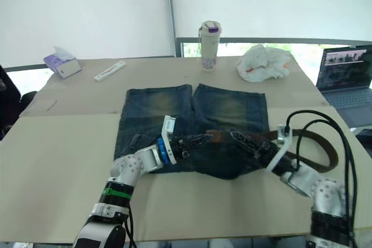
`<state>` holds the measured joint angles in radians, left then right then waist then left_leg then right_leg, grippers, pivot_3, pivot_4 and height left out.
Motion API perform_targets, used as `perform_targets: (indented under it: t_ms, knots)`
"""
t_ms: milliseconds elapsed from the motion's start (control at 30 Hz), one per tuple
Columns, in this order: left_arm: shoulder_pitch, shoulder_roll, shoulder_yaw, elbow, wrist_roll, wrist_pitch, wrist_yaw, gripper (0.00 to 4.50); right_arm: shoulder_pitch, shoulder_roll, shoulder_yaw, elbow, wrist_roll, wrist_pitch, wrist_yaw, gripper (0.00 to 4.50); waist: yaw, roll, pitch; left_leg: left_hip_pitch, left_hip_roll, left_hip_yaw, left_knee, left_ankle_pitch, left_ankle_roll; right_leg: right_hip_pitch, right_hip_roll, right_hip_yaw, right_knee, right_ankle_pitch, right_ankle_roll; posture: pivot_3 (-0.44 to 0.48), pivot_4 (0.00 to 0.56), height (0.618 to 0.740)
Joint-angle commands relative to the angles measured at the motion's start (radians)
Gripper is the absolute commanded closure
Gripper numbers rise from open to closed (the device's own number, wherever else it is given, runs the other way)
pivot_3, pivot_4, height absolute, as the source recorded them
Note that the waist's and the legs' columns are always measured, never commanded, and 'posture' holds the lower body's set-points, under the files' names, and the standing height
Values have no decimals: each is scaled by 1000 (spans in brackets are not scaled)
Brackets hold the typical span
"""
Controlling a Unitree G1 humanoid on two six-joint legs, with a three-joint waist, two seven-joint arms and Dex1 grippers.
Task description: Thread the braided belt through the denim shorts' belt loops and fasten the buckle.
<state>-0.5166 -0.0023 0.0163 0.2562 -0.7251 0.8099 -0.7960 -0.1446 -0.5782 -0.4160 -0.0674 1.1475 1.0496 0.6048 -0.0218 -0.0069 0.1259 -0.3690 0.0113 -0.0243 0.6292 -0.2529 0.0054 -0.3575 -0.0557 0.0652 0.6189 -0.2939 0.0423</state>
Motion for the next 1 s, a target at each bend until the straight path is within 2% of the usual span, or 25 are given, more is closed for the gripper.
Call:
perform_targets:
  t_ms: [33,133,300,400,500,667,833,933,1000]
  knots:
    - [-14,0,6,-9,2,-18,-5,4500,67,-88,-20,-122,-79,-86,101,1350,5,-3,2,0,0,0,0,0,0,0,0,0,-1,0,0,0,150,740]
    - [-10,5,-2,-8,15,-23,-13,4500,127,-165,-19,-190,-180,-163,133,1350,4,-3,2,0,0,0,0,0,0,1,0,1,-1,0,0,0,150,740]
    - [-8,5,-8,-6,28,-28,-17,4500,144,-237,39,-276,-342,-237,89,1350,3,-3,2,0,0,0,-1,0,0,2,0,1,-1,0,1,0,150,740]
    - [-11,7,-14,1,39,-39,-18,4500,142,-294,180,-309,-535,-292,43,1350,5,-3,2,0,0,-1,-1,0,0,2,0,1,-2,0,1,0,150,740]
    - [-22,8,-19,18,62,-66,-13,4500,111,-269,241,-312,-590,-294,1,1350,8,-3,2,0,0,-1,-1,1,-1,1,0,0,-3,0,1,0,150,740]
    - [-34,10,-30,44,109,-127,-7,4500,122,-247,244,-277,-655,-305,-25,2856,12,-3,2,0,-1,-2,0,1,-2,1,-1,1,-3,0,2,0,150,740]
    - [-24,33,-44,41,145,-156,-25,4500,111,-176,159,-254,-585,-247,-43,4475,12,-3,2,0,-2,-4,-1,1,-2,2,-2,1,-4,1,2,0,150,740]
    - [-4,89,-39,5,161,-159,-40,4500,135,-177,143,-232,-593,-201,-54,4475,11,-3,2,0,-2,-4,-1,1,-2,2,-2,1,-4,1,2,0,150,740]
    - [28,179,-7,-53,151,-139,-62,4500,151,-162,133,-221,-594,-186,-74,4475,7,-3,2,0,-2,-4,-1,1,-1,2,-2,1,-4,1,2,0,150,740]
